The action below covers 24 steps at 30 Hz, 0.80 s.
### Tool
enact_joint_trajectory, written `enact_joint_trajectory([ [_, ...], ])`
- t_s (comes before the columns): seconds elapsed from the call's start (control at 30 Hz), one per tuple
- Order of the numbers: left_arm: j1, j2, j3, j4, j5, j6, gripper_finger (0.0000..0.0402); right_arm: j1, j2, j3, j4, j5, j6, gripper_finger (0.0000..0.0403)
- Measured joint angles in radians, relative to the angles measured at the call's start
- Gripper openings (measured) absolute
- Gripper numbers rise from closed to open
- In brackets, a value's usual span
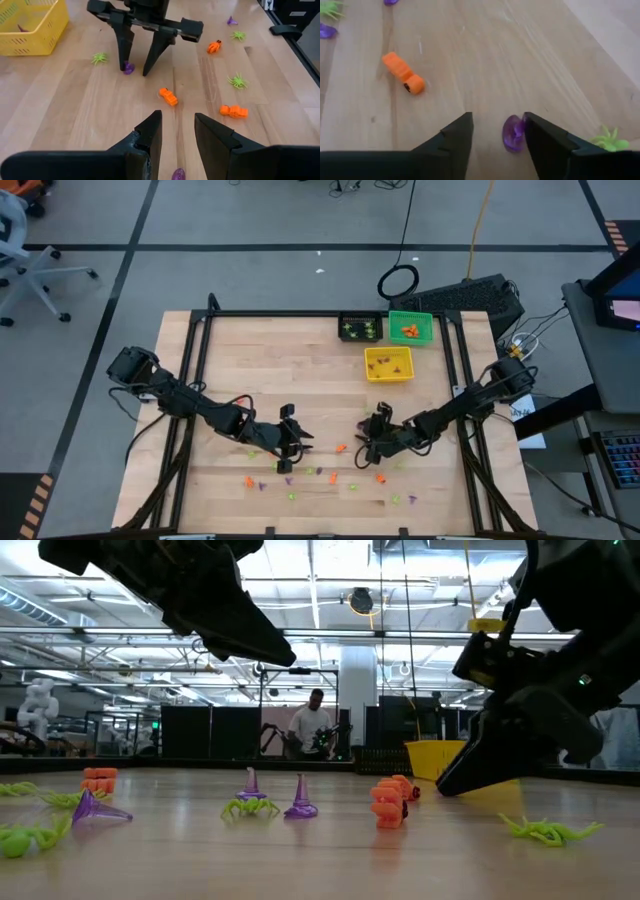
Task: Sort Halloween decoration
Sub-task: Put the violet witch hat toy into the yellow basket
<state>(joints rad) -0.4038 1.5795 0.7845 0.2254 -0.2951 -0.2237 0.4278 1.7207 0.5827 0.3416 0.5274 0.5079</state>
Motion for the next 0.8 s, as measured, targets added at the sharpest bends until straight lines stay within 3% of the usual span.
enact_joint_trajectory([
  [0.5, -0.003, 0.0, 0.0, -0.031, 0.001, -0.007, 0.0114, 0.005, 0.006, 0.0, -0.013, 0.0, 0.03, 0.0018],
  [0.63, -0.003, 0.0, 0.0, -0.033, 0.001, -0.007, 0.0114, 0.005, 0.006, 0.0, -0.013, 0.001, 0.03, 0.0014],
  [0.8, -0.003, 0.0, 0.0, -0.033, 0.002, -0.007, 0.0114, 0.005, 0.007, 0.0, -0.016, -0.005, 0.045, 0.0067],
])
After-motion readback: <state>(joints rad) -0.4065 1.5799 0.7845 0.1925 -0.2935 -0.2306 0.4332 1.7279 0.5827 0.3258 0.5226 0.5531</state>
